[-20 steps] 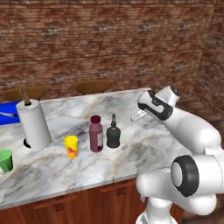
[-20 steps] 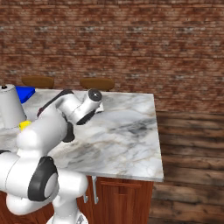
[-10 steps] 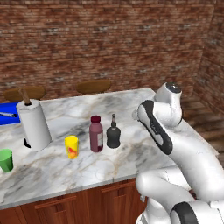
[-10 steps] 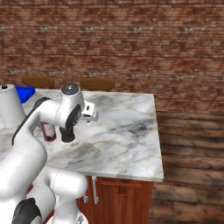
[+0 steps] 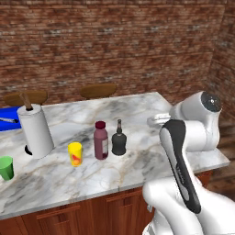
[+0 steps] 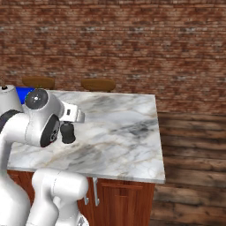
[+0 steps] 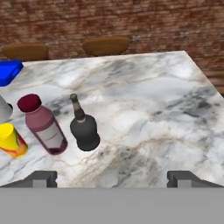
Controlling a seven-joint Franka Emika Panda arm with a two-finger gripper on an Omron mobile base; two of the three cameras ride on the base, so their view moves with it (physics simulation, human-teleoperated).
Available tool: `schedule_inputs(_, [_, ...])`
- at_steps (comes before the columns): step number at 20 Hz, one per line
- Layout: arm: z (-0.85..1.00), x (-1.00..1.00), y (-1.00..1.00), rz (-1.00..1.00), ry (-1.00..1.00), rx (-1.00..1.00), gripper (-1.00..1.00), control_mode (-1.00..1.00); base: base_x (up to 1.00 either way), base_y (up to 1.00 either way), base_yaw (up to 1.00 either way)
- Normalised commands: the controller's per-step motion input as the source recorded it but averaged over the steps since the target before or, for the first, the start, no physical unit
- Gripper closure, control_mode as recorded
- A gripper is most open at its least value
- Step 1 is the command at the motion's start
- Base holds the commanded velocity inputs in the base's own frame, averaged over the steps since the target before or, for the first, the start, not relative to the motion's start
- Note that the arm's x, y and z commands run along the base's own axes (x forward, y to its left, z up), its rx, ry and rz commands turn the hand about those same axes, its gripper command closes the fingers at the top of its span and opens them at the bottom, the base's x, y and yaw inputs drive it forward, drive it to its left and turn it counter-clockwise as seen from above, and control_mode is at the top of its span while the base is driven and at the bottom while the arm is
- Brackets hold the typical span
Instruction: Place the drinks on the dining counter in a tight cluster.
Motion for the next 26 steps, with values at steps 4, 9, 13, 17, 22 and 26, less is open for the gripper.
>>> schedule_inputs(4, [0.76,-1.00,0.00,0.00,-0.15,0.00,-1.00,-1.00,0.00,0.00,0.00])
schedule_inputs(9, [0.66,-0.53,0.00,0.00,0.00,-0.01,-1.00,-1.00,0.00,0.00,0.00])
schedule_inputs(13, [0.64,-0.37,0.00,0.00,0.12,-0.04,-1.00,-1.00,0.00,0.00,0.00])
schedule_inputs(17, [0.16,-0.27,0.00,0.00,0.08,0.00,-1.00,-1.00,0.00,0.00,0.00])
schedule_inputs(22, [0.00,0.00,0.00,0.00,0.00,0.00,-1.00,-1.00,0.00,0.00,0.00])
schedule_inputs(26, [0.00,0.00,0.00,0.00,0.00,0.00,-1.00,1.00,-0.39,-0.36,-0.18])
